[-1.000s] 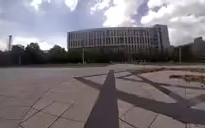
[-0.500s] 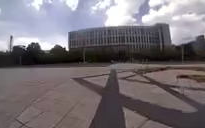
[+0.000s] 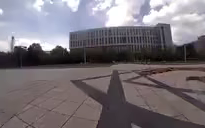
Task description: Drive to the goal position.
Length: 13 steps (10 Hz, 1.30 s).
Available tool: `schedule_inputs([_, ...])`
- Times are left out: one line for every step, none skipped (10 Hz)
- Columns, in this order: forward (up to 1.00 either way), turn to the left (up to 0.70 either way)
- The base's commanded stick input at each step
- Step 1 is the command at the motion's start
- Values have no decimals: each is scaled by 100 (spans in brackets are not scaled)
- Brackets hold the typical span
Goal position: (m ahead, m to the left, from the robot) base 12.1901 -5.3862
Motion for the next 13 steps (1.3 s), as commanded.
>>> schedule_inputs([70,0])
schedule_inputs([70,0])
schedule_inputs([70,0])
schedule_inputs([70,0])
schedule_inputs([70,0])
schedule_inputs([70,0])
schedule_inputs([70,0])
schedule_inputs([70,0])
schedule_inputs([70,0])
schedule_inputs([70,0])
schedule_inputs([70,0])
schedule_inputs([70,0])
schedule_inputs([70,0])
